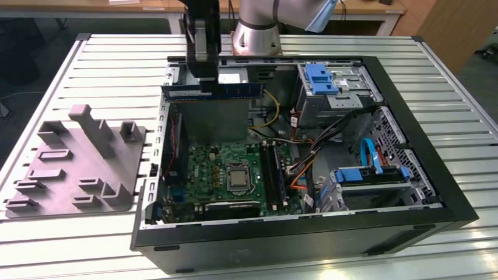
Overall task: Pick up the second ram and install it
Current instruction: 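Pick up the second ram and move it above second insertion slot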
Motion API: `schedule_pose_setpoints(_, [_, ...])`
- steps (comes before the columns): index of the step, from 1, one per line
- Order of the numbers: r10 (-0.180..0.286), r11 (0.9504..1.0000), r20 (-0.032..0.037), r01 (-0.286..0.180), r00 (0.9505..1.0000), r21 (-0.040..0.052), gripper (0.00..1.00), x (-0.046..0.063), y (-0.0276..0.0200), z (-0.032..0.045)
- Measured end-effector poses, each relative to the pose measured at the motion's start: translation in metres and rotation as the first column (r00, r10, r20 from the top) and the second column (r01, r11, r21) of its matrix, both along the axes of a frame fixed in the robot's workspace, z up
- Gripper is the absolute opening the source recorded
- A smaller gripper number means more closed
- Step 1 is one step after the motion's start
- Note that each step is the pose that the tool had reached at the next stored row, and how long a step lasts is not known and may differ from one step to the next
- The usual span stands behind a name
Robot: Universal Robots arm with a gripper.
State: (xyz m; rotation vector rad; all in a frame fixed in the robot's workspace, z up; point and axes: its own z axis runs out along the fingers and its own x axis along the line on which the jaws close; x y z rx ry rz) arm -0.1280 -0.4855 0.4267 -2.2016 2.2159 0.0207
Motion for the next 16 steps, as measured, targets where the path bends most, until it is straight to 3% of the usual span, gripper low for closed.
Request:
schedule_pose_setpoints(11, [0.000,1.0000,-0.0010,0.000,1.0000,0.0000,0.12,0.037,0.0000,-0.0003])
schedule_pose_setpoints(16, [0.000,1.0000,-0.0018,0.000,1.0000,0.0000,0.12,0.046,0.0000,-0.0066])
